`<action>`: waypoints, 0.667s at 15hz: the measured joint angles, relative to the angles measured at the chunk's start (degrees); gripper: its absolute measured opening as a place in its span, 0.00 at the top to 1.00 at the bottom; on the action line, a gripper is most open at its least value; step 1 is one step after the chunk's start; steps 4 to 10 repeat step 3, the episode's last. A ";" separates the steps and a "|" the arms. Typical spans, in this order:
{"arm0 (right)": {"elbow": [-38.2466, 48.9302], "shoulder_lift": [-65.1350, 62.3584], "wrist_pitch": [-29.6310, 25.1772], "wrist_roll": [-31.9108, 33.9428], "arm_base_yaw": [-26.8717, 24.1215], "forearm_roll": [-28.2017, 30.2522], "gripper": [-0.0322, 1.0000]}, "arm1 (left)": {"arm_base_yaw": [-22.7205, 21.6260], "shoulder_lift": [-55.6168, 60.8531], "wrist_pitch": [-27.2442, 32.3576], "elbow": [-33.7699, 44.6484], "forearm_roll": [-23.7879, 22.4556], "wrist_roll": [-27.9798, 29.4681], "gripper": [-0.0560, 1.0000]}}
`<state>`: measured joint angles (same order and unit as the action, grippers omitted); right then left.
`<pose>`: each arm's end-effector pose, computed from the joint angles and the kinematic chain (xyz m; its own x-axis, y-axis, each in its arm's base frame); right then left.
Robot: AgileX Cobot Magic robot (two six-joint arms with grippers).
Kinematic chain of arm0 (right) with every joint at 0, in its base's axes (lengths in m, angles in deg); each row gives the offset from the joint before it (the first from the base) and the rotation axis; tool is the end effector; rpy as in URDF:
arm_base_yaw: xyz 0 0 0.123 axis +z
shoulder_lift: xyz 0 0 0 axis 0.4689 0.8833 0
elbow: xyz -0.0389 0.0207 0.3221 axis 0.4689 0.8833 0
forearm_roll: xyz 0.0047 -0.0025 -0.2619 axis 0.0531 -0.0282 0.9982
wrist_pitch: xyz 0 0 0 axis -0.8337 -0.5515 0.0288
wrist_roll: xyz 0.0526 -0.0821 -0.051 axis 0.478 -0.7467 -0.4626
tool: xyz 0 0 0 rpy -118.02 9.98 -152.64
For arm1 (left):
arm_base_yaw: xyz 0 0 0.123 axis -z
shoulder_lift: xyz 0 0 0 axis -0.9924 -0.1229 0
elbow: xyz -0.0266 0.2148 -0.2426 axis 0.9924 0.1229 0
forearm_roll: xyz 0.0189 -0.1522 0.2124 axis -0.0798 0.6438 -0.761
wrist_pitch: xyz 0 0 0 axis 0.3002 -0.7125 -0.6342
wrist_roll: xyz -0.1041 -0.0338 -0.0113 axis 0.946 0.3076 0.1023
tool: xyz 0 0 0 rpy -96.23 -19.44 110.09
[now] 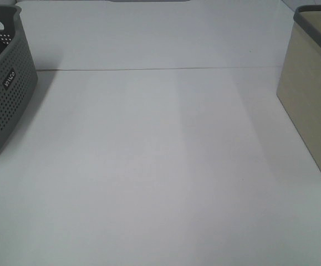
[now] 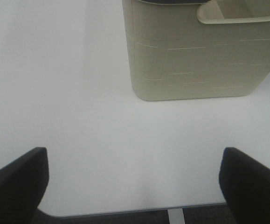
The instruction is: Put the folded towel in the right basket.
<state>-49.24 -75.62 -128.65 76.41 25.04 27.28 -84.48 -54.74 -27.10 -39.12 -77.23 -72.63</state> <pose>-0.0175 0.0032 0.2564 -0.5257 0.0292 -0.8502 0.0347 0.9993 0.0129 -0.0196 -0.0015 0.2740 -0.4449 0.0296 -0.8951 0.0000 0.9995 0.0330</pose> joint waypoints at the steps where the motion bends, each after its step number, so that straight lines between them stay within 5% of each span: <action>1: 0.00 0.00 0.00 0.00 0.00 0.00 0.04 | 0.00 0.00 0.00 0.00 0.00 0.00 0.01; 10: 0.00 0.00 0.00 0.00 0.00 0.00 0.04 | 0.00 0.00 0.00 0.00 0.00 0.00 0.01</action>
